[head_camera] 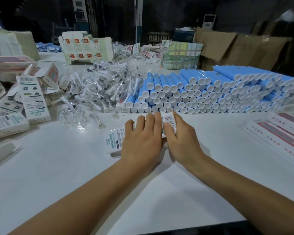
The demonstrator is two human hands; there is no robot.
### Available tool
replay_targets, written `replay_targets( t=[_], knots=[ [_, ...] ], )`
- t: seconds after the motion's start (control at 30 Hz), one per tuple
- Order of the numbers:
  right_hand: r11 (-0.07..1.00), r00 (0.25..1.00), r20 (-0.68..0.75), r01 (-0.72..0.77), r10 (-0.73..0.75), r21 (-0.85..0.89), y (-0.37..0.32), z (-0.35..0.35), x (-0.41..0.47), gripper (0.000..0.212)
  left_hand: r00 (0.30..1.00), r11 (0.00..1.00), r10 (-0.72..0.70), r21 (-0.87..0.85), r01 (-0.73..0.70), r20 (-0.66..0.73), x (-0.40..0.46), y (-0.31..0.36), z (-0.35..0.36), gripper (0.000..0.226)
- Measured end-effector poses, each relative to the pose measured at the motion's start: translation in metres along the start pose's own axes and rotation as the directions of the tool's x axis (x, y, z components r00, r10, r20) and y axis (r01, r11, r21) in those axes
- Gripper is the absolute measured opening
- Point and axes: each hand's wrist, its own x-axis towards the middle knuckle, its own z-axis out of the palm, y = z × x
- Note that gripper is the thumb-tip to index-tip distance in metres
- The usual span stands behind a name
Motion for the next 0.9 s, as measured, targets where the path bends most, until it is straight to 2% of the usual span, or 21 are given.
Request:
replay_targets(
  t=[0.07, 0.13, 0.17, 0.23, 0.27, 0.3, 0.4, 0.5, 0.6, 0.73, 0.9],
  knots=[
    [1.0, 0.999, 0.037, -0.009, 0.008, 0.021, -0.001, -0.002, -0.001, 0.035, 0.999, 1.0, 0.009, 0.022, -0.01, 0.038, -0.001, -0.001, 0.0, 0.062],
    [0.977, 0.993, 0.068, -0.106, 0.095, 0.186, -0.001, -0.002, 0.0, 0.03, 0.998, 0.998, 0.01, 0.057, -0.013, 0.055, -0.001, -0.002, 0.001, 0.058],
    [0.911, 0.98, 0.107, -0.197, 0.169, 0.362, -0.001, -0.003, 0.002, 0.029, 0.998, 0.998, 0.0, 0.061, -0.004, 0.06, -0.001, -0.003, 0.001, 0.059],
    [0.642, 0.926, 0.25, -0.376, 0.282, 0.669, 0.002, -0.006, 0.008, 0.042, 0.997, 1.0, -0.013, 0.028, 0.011, 0.072, 0.001, -0.004, 0.002, 0.065],
    [0.536, 0.91, 0.3, -0.412, 0.287, 0.736, 0.003, -0.007, 0.01, 0.046, 0.997, 1.0, -0.012, 0.014, 0.011, 0.07, 0.001, -0.005, 0.002, 0.066],
    [0.503, 0.907, 0.319, -0.419, 0.276, 0.756, 0.003, -0.008, 0.011, 0.044, 0.998, 1.0, -0.007, 0.01, 0.007, 0.063, 0.0, -0.005, 0.002, 0.066],
    [0.587, 0.923, 0.278, -0.383, 0.265, 0.713, 0.003, -0.008, 0.008, 0.027, 1.0, 1.0, 0.007, 0.006, -0.008, 0.024, -0.001, -0.007, 0.004, 0.067],
    [0.628, 0.937, 0.225, -0.346, 0.266, 0.697, 0.004, -0.008, 0.008, 0.027, 1.0, 1.0, 0.001, -0.022, -0.001, -0.014, 0.0, -0.009, 0.006, 0.071],
    [0.603, 0.939, 0.215, -0.337, 0.268, 0.723, 0.003, -0.009, 0.01, 0.029, 0.999, 0.999, 0.003, -0.049, -0.005, -0.052, 0.0, -0.01, 0.008, 0.069],
    [0.602, 0.939, 0.229, -0.34, 0.255, 0.723, 0.004, -0.008, 0.009, 0.045, 0.998, 0.999, 0.034, -0.036, -0.036, -0.054, -0.002, -0.011, 0.009, 0.07],
    [0.568, 0.936, 0.211, -0.339, 0.281, 0.75, 0.005, -0.002, 0.007, 0.046, 0.996, 0.998, 0.069, -0.005, -0.069, -0.062, -0.004, -0.01, 0.009, 0.066]
  ],
)
